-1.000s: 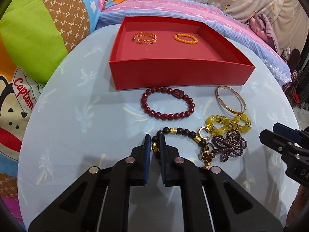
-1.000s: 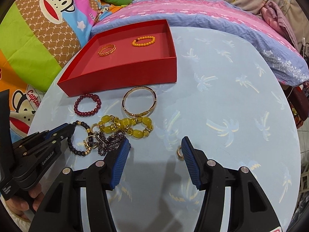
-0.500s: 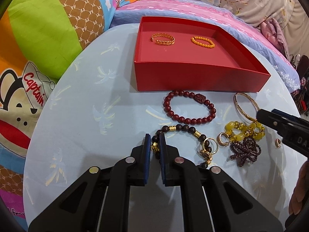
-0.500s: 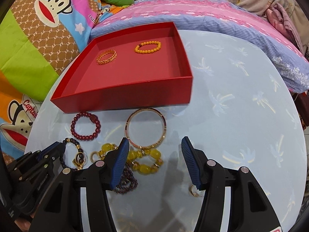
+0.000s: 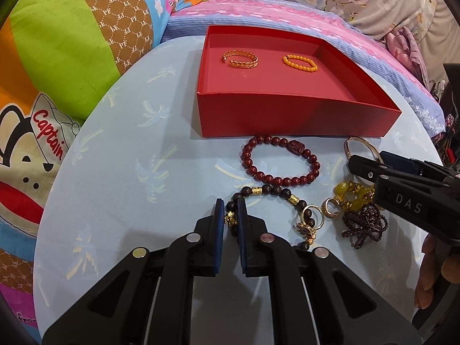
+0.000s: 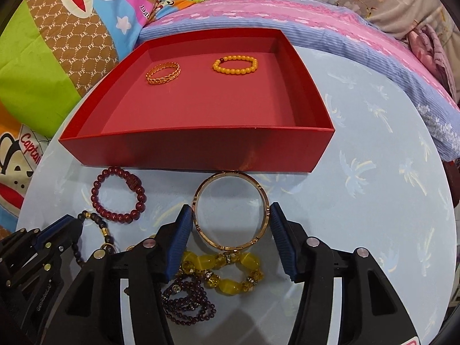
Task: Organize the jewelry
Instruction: 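Grasp the black bead bracelet with the left gripper while the right grasps the thin gold bangle, then carry both into the red box and open both grippers to release them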
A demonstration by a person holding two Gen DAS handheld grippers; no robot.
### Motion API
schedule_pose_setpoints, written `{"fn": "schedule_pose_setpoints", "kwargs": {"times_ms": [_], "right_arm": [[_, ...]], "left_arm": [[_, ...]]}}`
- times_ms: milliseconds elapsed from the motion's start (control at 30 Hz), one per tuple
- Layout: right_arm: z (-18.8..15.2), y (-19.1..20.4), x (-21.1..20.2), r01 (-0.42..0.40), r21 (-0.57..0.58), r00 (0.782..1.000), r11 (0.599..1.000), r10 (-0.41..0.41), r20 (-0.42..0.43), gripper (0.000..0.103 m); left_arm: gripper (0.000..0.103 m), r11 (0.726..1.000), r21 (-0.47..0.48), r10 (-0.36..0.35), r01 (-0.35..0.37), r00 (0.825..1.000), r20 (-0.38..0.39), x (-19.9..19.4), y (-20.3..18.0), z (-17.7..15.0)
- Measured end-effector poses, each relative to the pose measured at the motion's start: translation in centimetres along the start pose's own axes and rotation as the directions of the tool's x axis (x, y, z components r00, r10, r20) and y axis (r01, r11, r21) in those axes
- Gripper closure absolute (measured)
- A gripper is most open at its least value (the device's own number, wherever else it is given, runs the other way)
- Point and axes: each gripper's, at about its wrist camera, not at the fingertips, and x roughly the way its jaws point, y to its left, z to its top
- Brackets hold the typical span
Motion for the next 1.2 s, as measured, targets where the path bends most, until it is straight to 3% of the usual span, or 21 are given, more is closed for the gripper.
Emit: {"fn": "schedule_pose_setpoints", "kwargs": {"times_ms": [133,600,767,967,1067,1200], "right_arm": [[-0.2,-0.3,-0.4,-0.006,0.010,1.000,1.000,0.006,0.003,0.050],[-1.3,-1.2,-5.9,-0.082,0.064,0.995,0.995,0.077,0.071,0.050],[-1.3,-1.3,-6.9,-0.100,0.067,0.991,0.993,0.094,0.092,0.050],[-1.1,-1.8,-7.5,-0.113,0.080,0.989,0.990,0.104,0.107,0.050],[-1.1,-2.0,-7.4,-0.115,0.086,0.989,0.990,0.105,0.107,0.050],[-1.4,-2.5,-7.2,-0.116,0.094,0.989,0.989,0.107,0.098,0.050]], "left_arm": [[0.094,0.999,-0.019,-0.036,0.036,0.999,-0.012,-0.4,0.2,0.2],[0.094,0.991,0.029,-0.129,0.127,0.986,0.101,-6.6,-2.0,1.9],[0.098,0.981,0.047,-0.195,0.190,0.971,0.141,-8.9,-3.1,3.2],[0.098,0.976,0.080,-0.216,0.204,0.955,0.202,-11.3,-3.9,4.7],[0.098,0.978,0.071,-0.208,0.197,0.958,0.199,-11.1,-3.6,4.8],[0.095,0.984,0.057,-0.174,0.167,0.974,0.143,-9.1,-3.3,4.0]]}}
